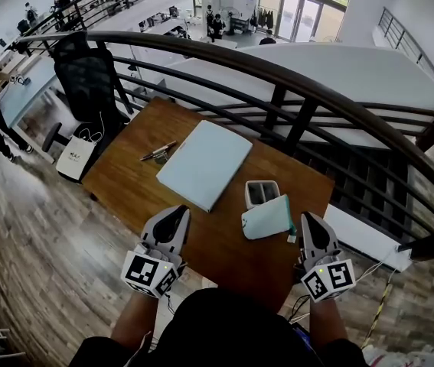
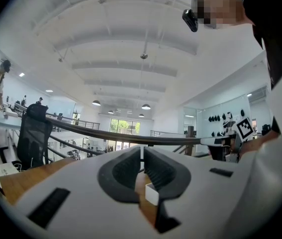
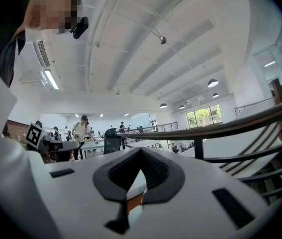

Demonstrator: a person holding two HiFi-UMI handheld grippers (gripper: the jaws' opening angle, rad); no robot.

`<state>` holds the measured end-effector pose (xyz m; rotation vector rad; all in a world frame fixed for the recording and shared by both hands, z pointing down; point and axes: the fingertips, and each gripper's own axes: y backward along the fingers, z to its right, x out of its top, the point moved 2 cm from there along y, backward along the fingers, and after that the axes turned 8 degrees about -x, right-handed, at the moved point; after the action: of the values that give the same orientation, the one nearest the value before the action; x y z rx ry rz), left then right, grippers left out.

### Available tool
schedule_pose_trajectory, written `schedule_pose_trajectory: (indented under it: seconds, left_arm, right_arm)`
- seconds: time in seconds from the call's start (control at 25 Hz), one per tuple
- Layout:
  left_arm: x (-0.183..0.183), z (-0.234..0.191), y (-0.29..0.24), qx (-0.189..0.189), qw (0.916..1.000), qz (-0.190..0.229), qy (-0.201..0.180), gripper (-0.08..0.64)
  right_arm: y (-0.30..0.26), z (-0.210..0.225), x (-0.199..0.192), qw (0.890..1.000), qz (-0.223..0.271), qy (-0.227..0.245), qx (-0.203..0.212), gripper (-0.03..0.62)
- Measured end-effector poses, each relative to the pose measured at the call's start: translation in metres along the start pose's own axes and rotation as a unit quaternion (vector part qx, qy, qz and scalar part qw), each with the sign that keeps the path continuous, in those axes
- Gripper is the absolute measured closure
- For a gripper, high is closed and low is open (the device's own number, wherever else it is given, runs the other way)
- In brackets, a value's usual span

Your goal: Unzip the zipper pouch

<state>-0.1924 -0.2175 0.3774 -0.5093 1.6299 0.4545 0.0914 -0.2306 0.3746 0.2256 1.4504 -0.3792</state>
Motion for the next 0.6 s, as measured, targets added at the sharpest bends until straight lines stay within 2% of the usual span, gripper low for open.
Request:
schedule_pose_trajectory:
  seconds: [0.4, 0.6]
  left_arm:
    - [-0.017, 0.013, -0.003, -0.002, 0.9997, -0.018, 0.016, 0.532]
    - [-0.016, 0.009, -0.004, 0.005, 0.9998, -0.014, 0.012, 0.537]
  right_arm:
    - [0.002, 0.005, -0.002, 1.0, -0.008, -0.003, 0.008, 0.598]
    - [0.001, 0.009, -0.004, 1.0, -0.012, -0.002, 0.003, 0.598]
